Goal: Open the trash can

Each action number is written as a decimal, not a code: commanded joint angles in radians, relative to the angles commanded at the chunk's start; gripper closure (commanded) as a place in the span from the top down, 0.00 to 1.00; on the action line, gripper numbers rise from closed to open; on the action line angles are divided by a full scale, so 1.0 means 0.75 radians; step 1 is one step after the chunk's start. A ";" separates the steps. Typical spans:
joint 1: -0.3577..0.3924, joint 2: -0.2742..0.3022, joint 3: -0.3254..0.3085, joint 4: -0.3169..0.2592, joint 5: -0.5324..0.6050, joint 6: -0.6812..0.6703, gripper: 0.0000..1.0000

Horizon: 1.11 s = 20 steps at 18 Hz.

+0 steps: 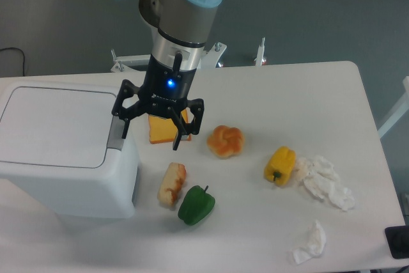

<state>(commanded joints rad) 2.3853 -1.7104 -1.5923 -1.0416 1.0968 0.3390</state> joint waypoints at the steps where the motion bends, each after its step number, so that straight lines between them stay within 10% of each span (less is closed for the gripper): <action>1: 0.000 0.000 -0.002 0.000 0.000 0.000 1.00; 20: -0.004 0.002 0.000 0.000 -0.041 -0.004 1.00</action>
<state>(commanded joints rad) 2.3823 -1.7089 -1.5923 -1.0416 1.0662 0.3359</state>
